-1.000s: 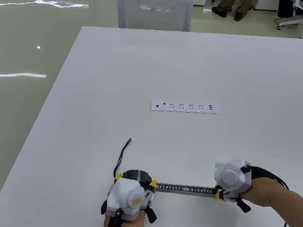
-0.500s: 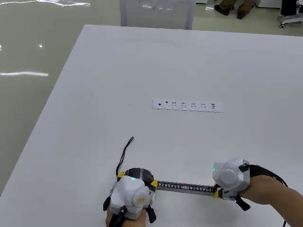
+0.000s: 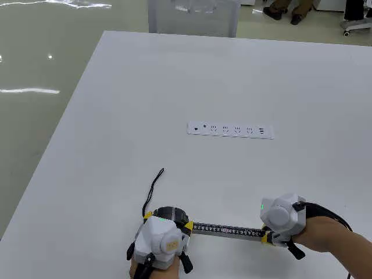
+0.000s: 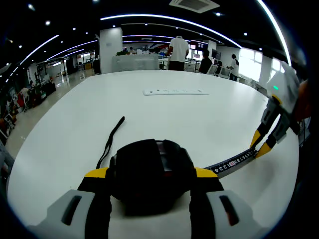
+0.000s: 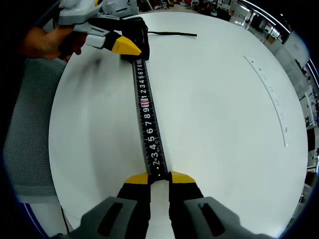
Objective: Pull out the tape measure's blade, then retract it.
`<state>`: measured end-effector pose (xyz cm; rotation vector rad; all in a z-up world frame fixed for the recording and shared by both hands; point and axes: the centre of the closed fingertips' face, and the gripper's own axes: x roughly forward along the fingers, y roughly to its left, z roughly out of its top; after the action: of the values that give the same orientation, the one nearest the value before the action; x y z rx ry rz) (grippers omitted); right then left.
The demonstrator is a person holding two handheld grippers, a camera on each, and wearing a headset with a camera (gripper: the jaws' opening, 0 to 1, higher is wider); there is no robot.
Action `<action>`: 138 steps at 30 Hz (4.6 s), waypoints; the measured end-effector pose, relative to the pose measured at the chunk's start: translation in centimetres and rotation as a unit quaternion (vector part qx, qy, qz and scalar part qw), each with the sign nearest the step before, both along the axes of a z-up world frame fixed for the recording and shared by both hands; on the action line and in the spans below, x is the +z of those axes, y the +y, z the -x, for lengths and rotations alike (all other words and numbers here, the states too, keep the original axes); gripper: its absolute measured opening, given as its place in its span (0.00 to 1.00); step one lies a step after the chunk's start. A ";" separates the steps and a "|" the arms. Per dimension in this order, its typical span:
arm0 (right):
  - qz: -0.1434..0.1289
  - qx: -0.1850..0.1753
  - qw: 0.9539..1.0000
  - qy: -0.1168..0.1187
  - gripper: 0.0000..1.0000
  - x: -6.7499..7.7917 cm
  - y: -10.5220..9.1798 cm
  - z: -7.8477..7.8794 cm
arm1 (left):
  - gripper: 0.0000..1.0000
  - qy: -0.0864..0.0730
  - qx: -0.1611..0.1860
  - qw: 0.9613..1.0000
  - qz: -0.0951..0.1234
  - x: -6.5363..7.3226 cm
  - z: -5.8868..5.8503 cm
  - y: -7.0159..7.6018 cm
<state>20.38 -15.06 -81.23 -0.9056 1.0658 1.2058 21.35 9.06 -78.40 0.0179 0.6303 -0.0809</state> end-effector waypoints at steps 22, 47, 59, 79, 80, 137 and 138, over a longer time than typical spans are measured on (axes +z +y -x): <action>-0.002 0.006 1.000 -0.002 0.12 0.2 0.8 0.0 | 0.58 0.002 -0.015 1.000 -0.003 0.1 0.2 -0.1; -0.003 0.010 1.000 -0.003 0.12 -0.1 1.8 -0.5 | 0.58 0.002 -0.018 1.000 -0.003 0.4 0.4 -0.2; -0.004 0.013 1.000 -0.004 0.12 -0.2 2.4 -0.4 | 0.57 0.002 -0.018 1.000 -0.002 0.0 0.2 0.0; -0.013 0.012 1.000 -0.009 0.12 -0.1 3.3 -0.6 | 0.57 0.002 -0.020 1.000 0.001 -0.3 0.1 -0.1; -0.014 0.013 1.000 -0.009 0.12 -0.1 3.3 -0.7 | 0.57 0.002 -0.021 1.000 -0.001 -0.4 0.1 -0.1; -0.013 0.026 0.999 -0.018 0.12 0.1 4.8 -0.1 | 0.57 -0.017 -0.005 1.000 0.026 1.3 0.4 0.2; -0.015 0.023 0.999 -0.016 0.12 0.2 4.8 -0.2 | 0.56 -0.017 -0.006 1.000 0.026 1.2 0.3 0.1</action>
<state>20.55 -10.27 -81.07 -0.9286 1.0041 1.2390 21.05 9.13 -77.19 -0.0271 0.5944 -0.1072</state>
